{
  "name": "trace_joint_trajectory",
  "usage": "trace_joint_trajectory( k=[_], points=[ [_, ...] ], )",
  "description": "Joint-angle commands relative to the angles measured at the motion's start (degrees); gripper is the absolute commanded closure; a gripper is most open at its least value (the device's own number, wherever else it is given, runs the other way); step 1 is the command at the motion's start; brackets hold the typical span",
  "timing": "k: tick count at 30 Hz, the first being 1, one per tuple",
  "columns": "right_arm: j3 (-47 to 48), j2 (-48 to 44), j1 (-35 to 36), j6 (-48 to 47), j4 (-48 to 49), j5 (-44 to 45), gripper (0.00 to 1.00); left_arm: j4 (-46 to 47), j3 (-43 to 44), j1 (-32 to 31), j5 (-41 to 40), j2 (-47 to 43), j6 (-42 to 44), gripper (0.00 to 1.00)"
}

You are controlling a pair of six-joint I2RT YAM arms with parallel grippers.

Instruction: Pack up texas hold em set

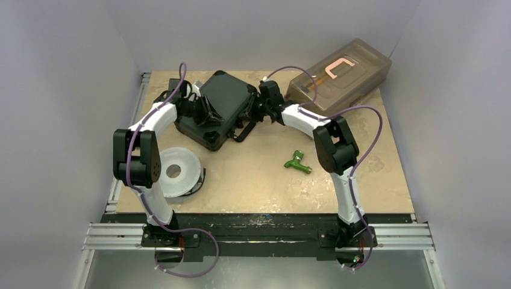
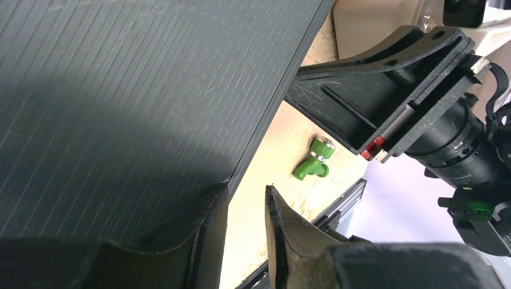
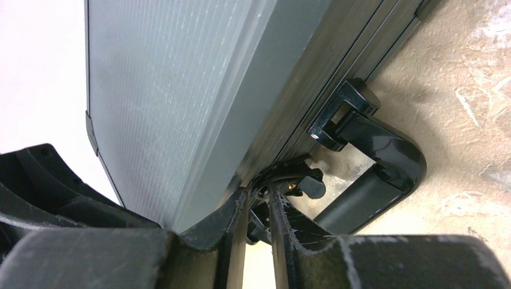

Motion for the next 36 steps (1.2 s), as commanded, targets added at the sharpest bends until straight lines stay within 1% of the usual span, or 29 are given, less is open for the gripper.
trace_joint_trajectory(
  k=[1,3,4,5,6,11,13,15,17,27,36],
  points=[
    [1.5,-7.0,0.3,-4.5,-0.3,3.2,0.79,-6.1,-2.6,-1.3,-2.6,1.1,2.0,0.71],
    [0.5,-8.2,0.4,-4.9,-1.7,5.4,0.81,-6.1,-2.5,-1.3,-2.7,1.2,2.0,0.72],
    [0.1,-8.4,0.3,-4.9,-2.1,6.2,0.85,-6.2,-2.5,-1.3,-2.8,1.3,2.0,0.72],
    [-0.3,-8.4,0.4,-4.5,-2.4,7.1,0.94,-6.3,-2.4,-1.3,-2.8,1.3,1.8,0.73],
    [-0.5,-8.1,0.6,-3.9,-2.6,7.6,0.99,-6.3,-2.4,-1.3,-2.7,1.4,1.7,0.75],
    [2.0,-4.9,1.7,-2.6,-6.9,10.9,1.00,-6.5,-2.4,-1.3,-2.9,1.5,1.6,0.82],
    [2.8,-4.5,2.6,-2.0,-8.8,13.7,1.00,-6.5,-2.3,-1.3,-2.9,1.6,1.6,0.83],
    [5.1,-3.5,3.6,-1.6,-13.1,18.0,1.00,-6.7,-2.2,-1.3,-3.0,1.6,1.6,0.84],
    [6.8,-2.4,4.5,-1.5,-15.7,19.7,1.00,-6.6,-2.2,-1.3,-3.0,1.5,1.5,0.84],
    [8.8,0.8,5.6,-0.9,-18.0,22.0,1.00,-6.6,-2.3,-1.4,-3.0,1.4,1.5,0.85],
    [8.9,3.6,5.6,-0.6,-16.2,21.2,1.00,-6.5,-2.3,-1.5,-2.9,1.5,1.5,0.88]
  ],
)
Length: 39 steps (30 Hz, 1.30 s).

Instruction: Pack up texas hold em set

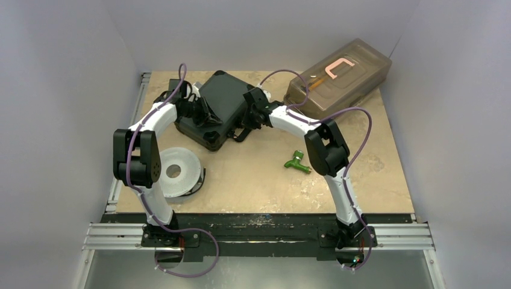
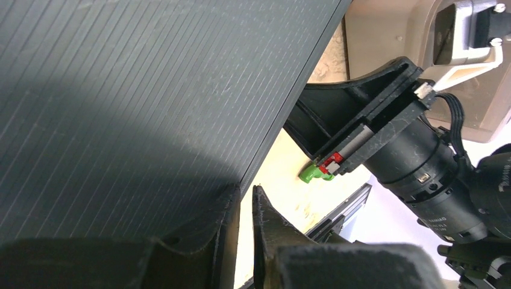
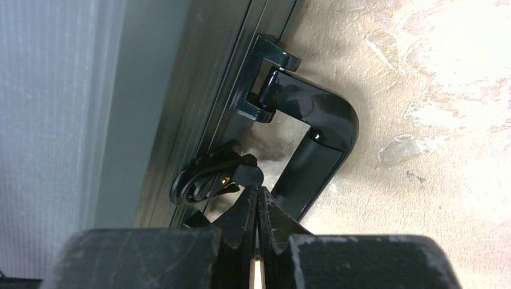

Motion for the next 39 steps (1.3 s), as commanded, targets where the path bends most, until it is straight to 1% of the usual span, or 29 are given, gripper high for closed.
trace_joint_trajectory(
  k=[1,4,7,10,13,15,21,24,26,29,31,35,37,39],
  points=[
    [2.2,1.8,-0.1,1.0,1.5,0.5,1.00,-5.7,-2.2,-1.5,-1.4,1.5,1.5,0.88],
    [3.2,3.2,-0.1,1.4,1.7,-0.8,1.00,-5.8,-2.2,-1.5,-1.4,1.5,1.5,0.88],
    [3.1,4.3,-0.1,1.5,1.6,0.7,1.00,-5.8,-2.2,-1.5,-1.4,1.5,1.5,0.88],
    [2.8,6.0,-0.1,2.5,3.1,-1.6,1.00,-5.8,-2.2,-1.6,-1.5,1.5,1.5,0.89],
    [1.4,7.1,0.0,3.5,3.7,1.1,1.00,-5.9,-2.3,-1.6,-1.5,1.5,1.5,0.89],
    [0.3,8.0,0.0,4.7,4.9,1.4,1.00,-5.9,-2.2,-1.7,-1.5,1.5,1.4,0.89],
    [1.1,11.9,0.4,7.1,4.9,1.6,1.00,-6.3,-2.2,-1.8,-1.7,1.6,1.4,0.91],
    [3.1,14.2,0.5,8.3,2.9,1.3,1.00,-6.6,-2.2,-1.9,-1.6,1.6,1.6,0.92],
    [4.1,14.6,0.9,8.9,2.3,2.6,1.00,-6.7,-2.3,-1.9,-1.5,1.5,1.7,0.92],
    [7.9,16.7,1.1,10.2,-0.4,1.0,1.00,-6.6,-2.4,-2.1,-1.2,1.2,1.7,0.93],
    [8.2,17.2,1.3,11.7,-0.4,0.4,1.00,-6.5,-2.6,-2.3,-1.0,1.1,1.7,0.93],
    [6.2,16.6,0.7,12.8,5.4,-4.5,1.00,-6.2,-3.2,-2.5,-0.8,0.2,1.7,0.93],
    [3.6,14.1,0.3,10.9,9.6,-7.2,1.00,-6.4,-3.0,-2.8,-1.1,-0.5,2.0,0.93],
    [0.0,9.4,0.3,7.2,13.4,-8.9,1.00,-6.8,-2.4,-2.9,-1.3,-1.2,2.6,0.89]
  ],
)
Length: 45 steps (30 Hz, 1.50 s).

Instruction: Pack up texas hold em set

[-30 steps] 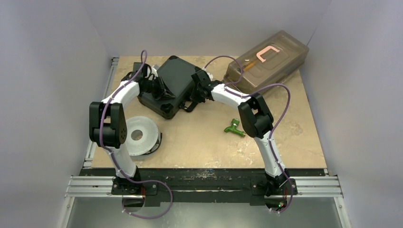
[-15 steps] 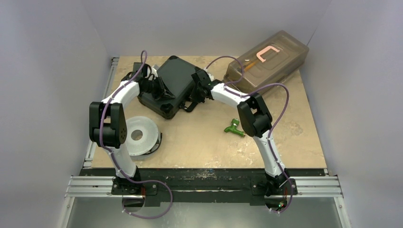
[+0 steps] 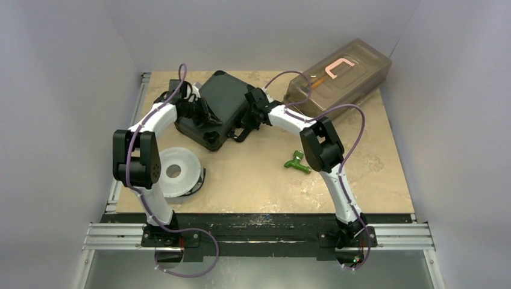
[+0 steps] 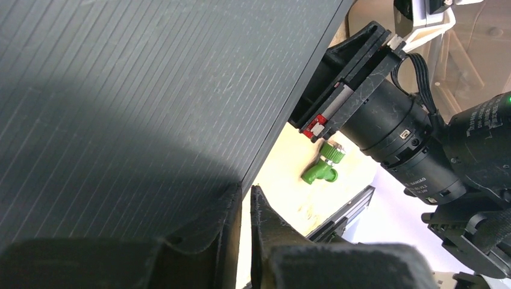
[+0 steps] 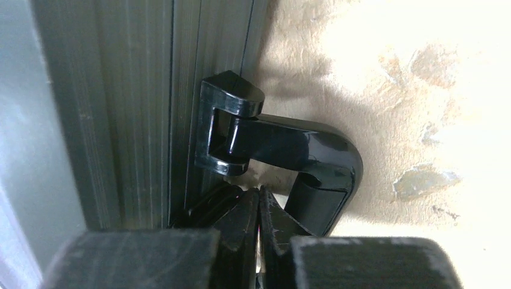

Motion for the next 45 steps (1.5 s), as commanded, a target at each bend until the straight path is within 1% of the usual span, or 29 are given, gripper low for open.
trace_joint_trajectory(
  k=[1,2,4,5,7,9,10,13,15,17,19,21,23,24,26,31,34,38,42,44,45],
  points=[
    [-7.9,-1.1,1.3,-5.5,16.5,-5.7,0.92,-7.3,-1.3,-2.7,-1.0,-1.2,3.0,0.86],
    [-8.8,-4.2,1.3,-8.5,16.7,-5.6,0.83,-8.0,-0.5,-2.7,-1.9,-2.1,3.9,0.83],
    [-9.0,-10.3,1.3,-14.8,13.6,-3.8,0.71,-9.3,0.9,-2.6,-3.6,-5.1,6.1,0.75],
    [-8.5,-13.1,1.3,-19.1,9.8,-2.6,0.65,-9.8,1.4,-2.6,-5.0,-7.8,7.7,0.69],
    [-8.0,-19.7,1.2,-24.6,2.9,-0.1,0.56,-10.0,1.4,-2.7,-7.1,-12.1,9.4,0.60],
    [-10.3,-25.6,1.2,-29.0,-2.8,2.0,0.45,-10.2,1.2,-2.8,-7.0,-16.1,10.0,0.54],
    [-11.8,-28.9,1.2,-31.0,-5.7,3.0,0.38,-10.6,1.2,-2.7,-5.9,-18.0,10.0,0.52],
    [-20.8,-40.9,1.3,-35.6,-11.9,7.2,0.23,-10.3,-0.9,-3.0,-2.3,-25.3,8.9,0.46],
    [-28.9,-51.8,1.1,-37.2,-13.1,10.6,0.11,-9.7,-2.9,-3.5,-1.7,-31.6,8.0,0.41],
    [-35.2,-62.5,1.1,-38.9,-14.9,13.5,0.02,-9.4,-4.6,-3.7,-1.0,-37.9,7.1,0.38],
    [-38.6,-73.1,1.1,-39.8,-18.6,16.5,0.01,-8.9,-6.4,-3.7,-1.1,-45.5,6.2,0.35],
    [-39.8,-80.4,1.1,-40.2,-23.6,18.5,0.01,-8.7,-8.5,-3.7,-2.2,-51.9,5.9,0.31],
    [-40.0,-86.5,1.1,-40.2,-26.8,19.3,0.01,-8.9,-10.6,-3.8,-4.7,-58.2,5.6,0.19],
    [-39.9,-88.9,1.0,-40.2,-28.1,19.8,0.01,-8.6,-11.9,-3.7,-5.9,-61.2,5.0,0.14],
    [-39.1,-93.0,1.1,-40.1,-30.4,21.7,0.01,-8.4,-14.2,-3.7,-9.0,-67.1,4.0,0.10],
    [-36.9,-100.8,1.0,-38.3,-33.9,30.9,0.01,-8.8,-16.7,-3.7,-16.5,-78.2,1.4,0.07],
    [-36.4,-104.5,1.1,-37.1,-34.6,35.8,0.01,-8.1,-17.0,-3.7,-19.4,-82.4,0.5,0.06],
    [-33.2,-104.3,1.1,-33.4,-38.0,41.3,0.01,-7.5,-16.8,-3.7,-22.3,-85.1,0.2,0.06],
    [-31.2,-104.4,1.1,-33.3,-38.9,40.6,0.01,-8.0,-16.0,-3.7,-23.5,-85.1,0.2,0.06],
    [-31.0,-105.3,1.1,-32.9,-40.1,38.9,0.01,-8.0,-16.0,-3.7,-23.5,-85.0,0.1,0.06],
    [-33.6,-106.7,1.1,-35.0,-37.1,37.3,0.01,-7.9,-16.0,-3.7,-23.3,-84.8,0.0,0.06]
  ],
)
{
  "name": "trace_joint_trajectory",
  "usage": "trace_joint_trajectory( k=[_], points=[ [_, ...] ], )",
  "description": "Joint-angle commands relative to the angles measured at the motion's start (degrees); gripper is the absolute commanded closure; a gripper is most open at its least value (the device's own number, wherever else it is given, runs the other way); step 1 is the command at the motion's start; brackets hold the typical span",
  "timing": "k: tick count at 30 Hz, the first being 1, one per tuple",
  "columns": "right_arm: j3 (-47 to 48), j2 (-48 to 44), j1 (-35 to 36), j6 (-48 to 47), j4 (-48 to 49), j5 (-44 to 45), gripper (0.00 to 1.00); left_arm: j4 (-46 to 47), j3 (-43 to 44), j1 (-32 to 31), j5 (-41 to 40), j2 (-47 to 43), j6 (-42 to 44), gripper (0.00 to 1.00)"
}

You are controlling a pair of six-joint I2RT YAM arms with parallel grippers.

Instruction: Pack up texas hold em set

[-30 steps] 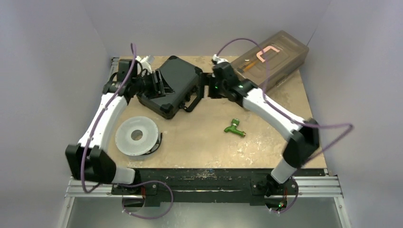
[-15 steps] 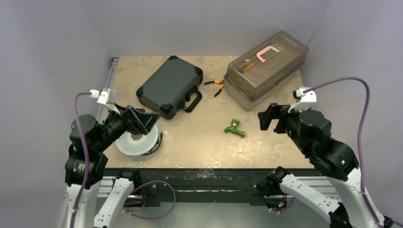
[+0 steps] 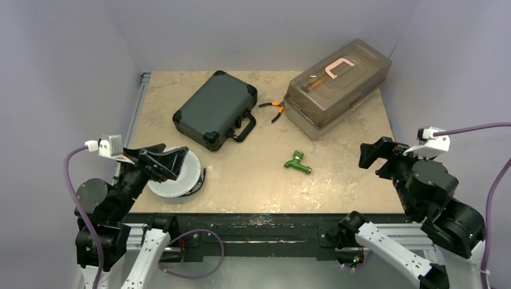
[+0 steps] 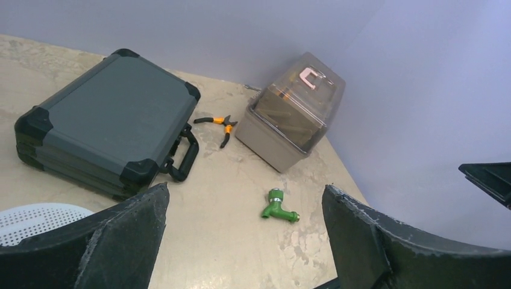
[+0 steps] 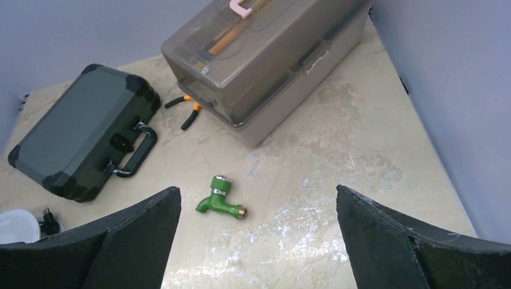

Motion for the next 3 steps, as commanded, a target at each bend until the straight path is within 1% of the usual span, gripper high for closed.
trace_joint_trajectory(
  k=[1,3],
  points=[
    [-3.0,-3.0,0.0,-2.6,3.2,1.3,0.01,1.5,0.7,-0.2,-1.5,0.8,-1.0,0.06],
    [-3.1,-3.2,0.0,-1.6,2.5,4.2,0.01,1.6,0.7,-0.2,-1.0,0.9,-1.0,0.06]
  ],
)
